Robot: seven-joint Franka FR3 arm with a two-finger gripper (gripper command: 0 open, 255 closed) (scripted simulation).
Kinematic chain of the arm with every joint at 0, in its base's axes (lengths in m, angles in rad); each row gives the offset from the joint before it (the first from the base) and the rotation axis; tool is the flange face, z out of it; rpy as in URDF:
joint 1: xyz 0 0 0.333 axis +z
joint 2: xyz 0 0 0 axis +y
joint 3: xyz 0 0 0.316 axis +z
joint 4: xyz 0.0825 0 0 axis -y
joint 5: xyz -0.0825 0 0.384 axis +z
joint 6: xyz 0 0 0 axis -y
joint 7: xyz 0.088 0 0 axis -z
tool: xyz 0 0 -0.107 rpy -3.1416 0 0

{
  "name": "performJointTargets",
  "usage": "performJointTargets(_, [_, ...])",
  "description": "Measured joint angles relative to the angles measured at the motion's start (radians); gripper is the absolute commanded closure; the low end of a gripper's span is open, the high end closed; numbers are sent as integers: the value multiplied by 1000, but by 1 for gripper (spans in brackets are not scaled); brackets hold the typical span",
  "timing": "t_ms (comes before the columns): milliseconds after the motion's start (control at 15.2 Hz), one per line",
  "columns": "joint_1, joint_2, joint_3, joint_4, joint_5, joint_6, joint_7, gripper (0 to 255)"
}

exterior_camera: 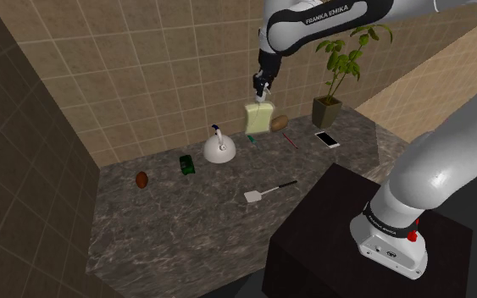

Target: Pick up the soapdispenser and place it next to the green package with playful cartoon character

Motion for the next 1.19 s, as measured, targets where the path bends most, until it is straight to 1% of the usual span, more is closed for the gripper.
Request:
performJointTargets(264, [31, 99, 57, 98, -12, -10, 94, 255])
performJointTargets(594, [73, 242, 114, 261, -42, -45, 201, 255])
performJointTargets(858, [107, 367, 143, 426, -72, -97, 267, 255])
performJointTargets(1056, [142, 460, 161, 545, -98, -134, 319, 255])
performJointTargets(1188, [168, 535, 169, 657, -115, -177, 345, 255])
